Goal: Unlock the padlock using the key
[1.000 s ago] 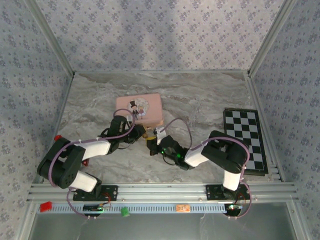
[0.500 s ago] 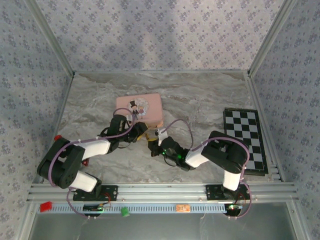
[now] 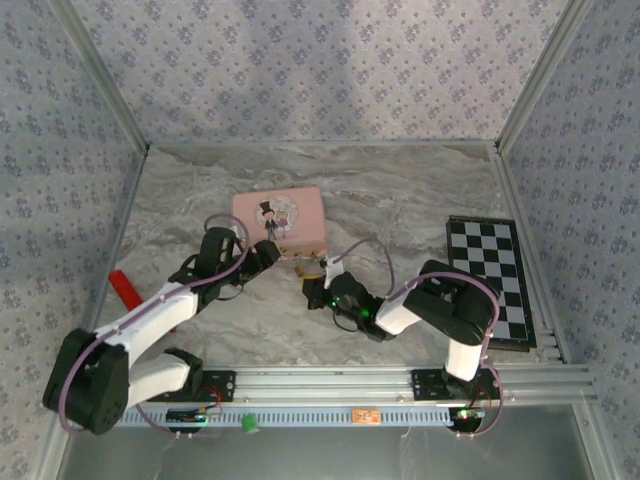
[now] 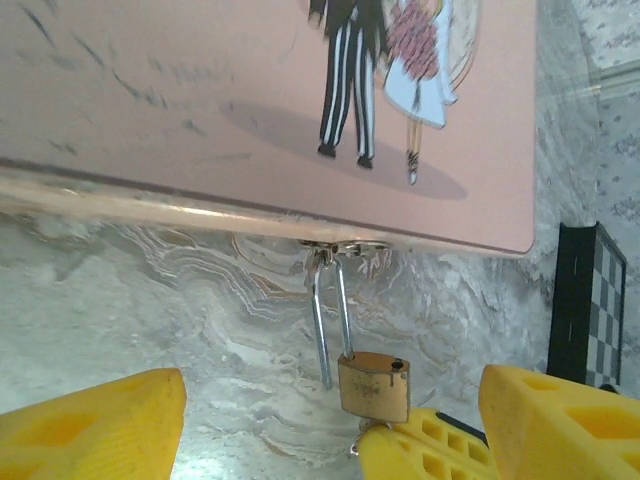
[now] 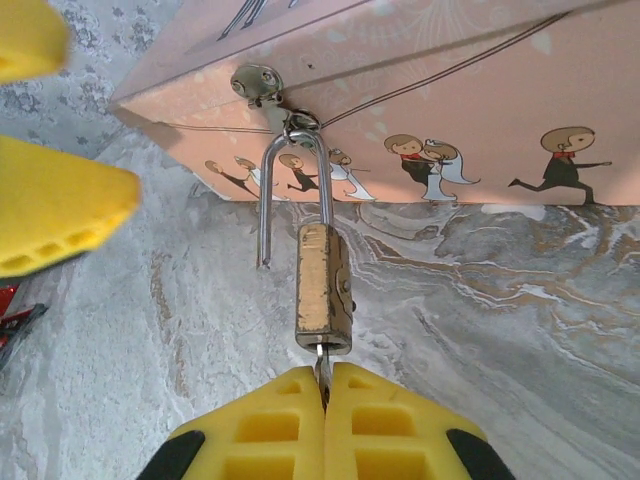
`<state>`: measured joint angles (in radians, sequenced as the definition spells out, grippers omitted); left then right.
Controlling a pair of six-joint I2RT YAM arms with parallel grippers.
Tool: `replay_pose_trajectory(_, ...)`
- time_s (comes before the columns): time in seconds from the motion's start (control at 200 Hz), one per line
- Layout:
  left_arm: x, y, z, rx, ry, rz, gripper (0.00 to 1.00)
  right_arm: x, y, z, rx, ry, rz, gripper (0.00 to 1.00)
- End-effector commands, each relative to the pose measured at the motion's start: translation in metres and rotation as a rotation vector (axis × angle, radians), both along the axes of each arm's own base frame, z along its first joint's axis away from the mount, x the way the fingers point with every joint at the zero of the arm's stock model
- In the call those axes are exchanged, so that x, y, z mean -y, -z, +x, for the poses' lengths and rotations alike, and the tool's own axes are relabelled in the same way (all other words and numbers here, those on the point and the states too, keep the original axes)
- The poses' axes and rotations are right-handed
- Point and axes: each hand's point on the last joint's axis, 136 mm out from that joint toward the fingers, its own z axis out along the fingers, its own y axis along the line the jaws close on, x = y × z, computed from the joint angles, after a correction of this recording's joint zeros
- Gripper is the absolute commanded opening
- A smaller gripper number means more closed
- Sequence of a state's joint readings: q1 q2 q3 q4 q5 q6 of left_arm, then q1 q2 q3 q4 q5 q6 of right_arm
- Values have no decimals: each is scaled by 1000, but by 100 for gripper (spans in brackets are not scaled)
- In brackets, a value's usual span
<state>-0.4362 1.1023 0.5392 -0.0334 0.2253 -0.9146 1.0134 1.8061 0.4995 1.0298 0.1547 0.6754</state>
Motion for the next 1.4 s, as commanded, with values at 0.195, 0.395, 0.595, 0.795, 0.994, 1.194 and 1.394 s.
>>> replay_pose_trajectory(0.195,-67,-24,1,66,-103,276,82,13,13,3,-63,50,4,1)
replay_pose_trajectory(0.395,-98,-24,12,47,-171,286,85,12,13,2,-63,51,-2,1)
replay_pose_trajectory(0.595,-107,-16,25,22,-187,237,85,13,15,2,-68,57,-8,2)
replay_pose_trajectory(0.795,-101,-10,34,6,-155,211,85,14,16,4,-77,64,-12,2)
replay_pose_trajectory(0.994,-94,-1,41,-16,-126,188,85,17,18,5,-84,75,-7,3)
replay_pose_trajectory(1.194,-90,8,47,-32,-113,171,85,16,19,6,-92,66,-3,3)
replay_pose_trajectory(1.394,-82,12,63,-26,-109,127,84,16,21,6,-99,63,-1,3)
